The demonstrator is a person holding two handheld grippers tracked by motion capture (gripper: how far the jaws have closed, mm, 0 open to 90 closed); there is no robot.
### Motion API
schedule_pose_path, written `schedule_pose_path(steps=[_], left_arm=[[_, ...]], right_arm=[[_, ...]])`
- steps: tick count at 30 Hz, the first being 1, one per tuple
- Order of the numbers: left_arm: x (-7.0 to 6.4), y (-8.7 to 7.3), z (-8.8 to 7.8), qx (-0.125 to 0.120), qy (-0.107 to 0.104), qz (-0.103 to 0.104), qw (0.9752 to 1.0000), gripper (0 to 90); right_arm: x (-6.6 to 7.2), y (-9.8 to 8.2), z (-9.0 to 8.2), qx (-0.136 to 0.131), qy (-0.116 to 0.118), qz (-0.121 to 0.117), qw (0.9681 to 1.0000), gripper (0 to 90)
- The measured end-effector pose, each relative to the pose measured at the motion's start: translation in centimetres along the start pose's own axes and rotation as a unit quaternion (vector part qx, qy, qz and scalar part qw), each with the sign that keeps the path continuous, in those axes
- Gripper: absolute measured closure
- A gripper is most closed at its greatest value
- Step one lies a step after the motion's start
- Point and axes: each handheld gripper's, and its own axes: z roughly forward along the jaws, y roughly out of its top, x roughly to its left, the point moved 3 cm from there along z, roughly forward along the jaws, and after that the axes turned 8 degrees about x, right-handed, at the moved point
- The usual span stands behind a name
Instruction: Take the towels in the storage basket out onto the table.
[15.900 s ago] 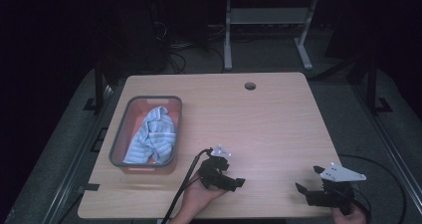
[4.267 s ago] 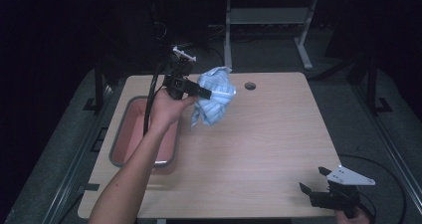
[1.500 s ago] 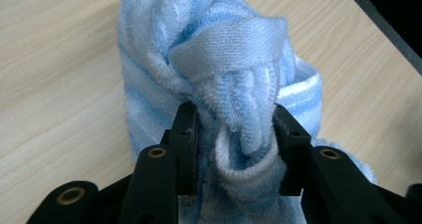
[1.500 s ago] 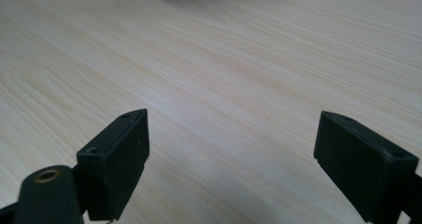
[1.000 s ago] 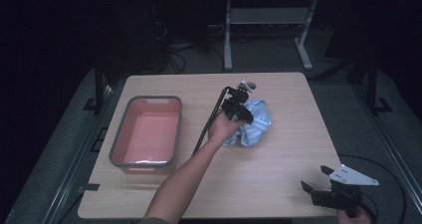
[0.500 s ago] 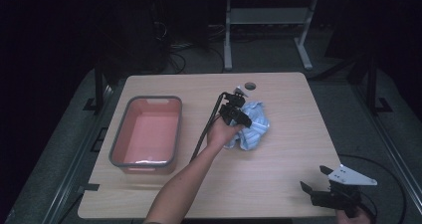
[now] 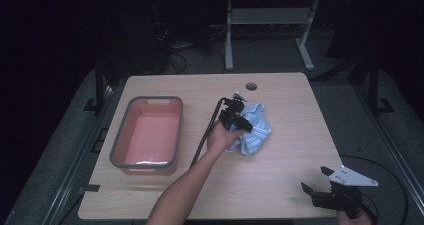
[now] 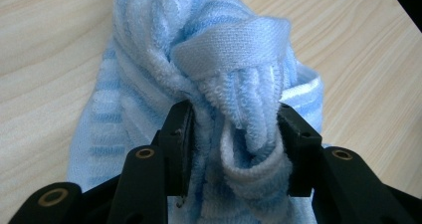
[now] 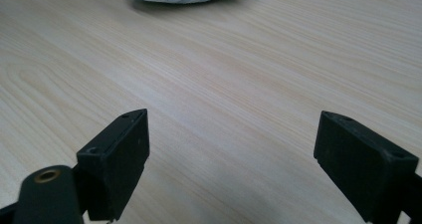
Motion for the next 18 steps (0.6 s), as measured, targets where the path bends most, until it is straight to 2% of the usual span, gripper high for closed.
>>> schedule_pose_path(steps=[13, 15, 18], left_arm=[[0.03, -0.41, 0.31, -0.005, 0.000, -0.003, 1.0000, 53.3], [0.03, -0.53, 0.35, -0.004, 0.000, 0.000, 1.0000, 51.4], [-0.08, -0.62, 0.27, -0.015, -0.005, -0.002, 0.9999, 47.6]], right_arm=[[0.08, 0.00, 0.02, 0.001, 0.001, -0.001, 1.0000, 13.7], [0.12, 0.00, 0.04, 0.002, 0.001, 0.000, 1.0000, 13.7], [0.12, 0.00, 0.06, 0.001, 0.002, -0.002, 1.0000, 13.7]])
